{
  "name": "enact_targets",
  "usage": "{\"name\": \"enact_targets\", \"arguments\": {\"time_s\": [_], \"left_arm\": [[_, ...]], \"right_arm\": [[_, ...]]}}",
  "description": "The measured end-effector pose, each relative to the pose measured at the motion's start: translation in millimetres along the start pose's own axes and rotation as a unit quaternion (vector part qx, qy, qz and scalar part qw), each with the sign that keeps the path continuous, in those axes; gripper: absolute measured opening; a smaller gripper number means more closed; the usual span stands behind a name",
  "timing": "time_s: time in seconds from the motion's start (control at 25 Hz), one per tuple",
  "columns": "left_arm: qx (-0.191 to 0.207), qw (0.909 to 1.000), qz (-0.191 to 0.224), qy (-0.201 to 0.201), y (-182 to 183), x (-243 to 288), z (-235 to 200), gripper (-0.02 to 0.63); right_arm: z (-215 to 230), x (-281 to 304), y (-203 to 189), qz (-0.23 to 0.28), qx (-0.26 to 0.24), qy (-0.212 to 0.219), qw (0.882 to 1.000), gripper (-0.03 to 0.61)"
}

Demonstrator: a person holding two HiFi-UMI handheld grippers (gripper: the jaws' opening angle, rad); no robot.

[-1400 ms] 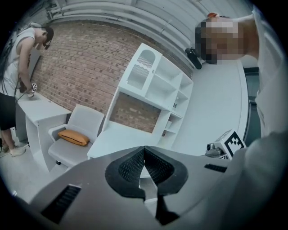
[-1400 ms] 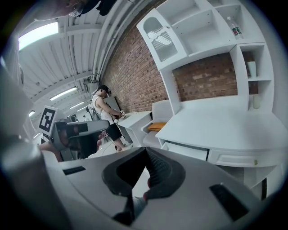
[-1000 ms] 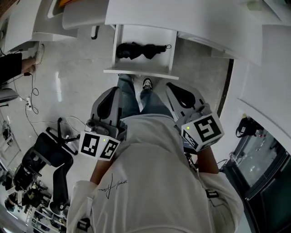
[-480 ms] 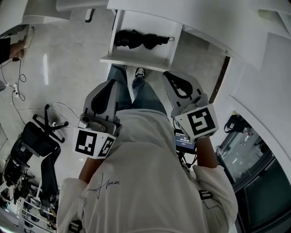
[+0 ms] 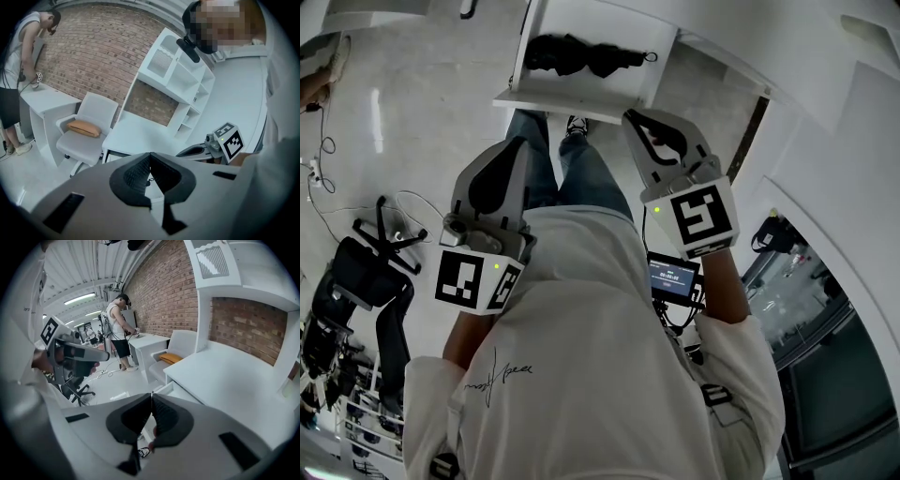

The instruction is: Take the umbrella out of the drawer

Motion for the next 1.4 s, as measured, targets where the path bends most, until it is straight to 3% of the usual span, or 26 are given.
{"name": "enact_targets", "arguments": {"time_s": [0.84,1.4], "left_arm": [[-0.023,0.9992,-0.025,0.020,-1,16,-25,0.017],[-0.028,0.9987,-0.036,0.023,0,32,-26,0.017]], "right_arm": [[26,73,-50,-0.074,-0.045,0.033,0.996,0.032],[45,112,-95,-0.133,-0.061,0.050,0.988,0.085]]}}
Point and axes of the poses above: the fingertips, and each gripper's own axes: x forward along the fingers, z to its right, y out of its top, the point moved 9 cm from there along -x, backward along the fingers, and after that the axes turned 15 degrees about z, right-handed, at the moved point
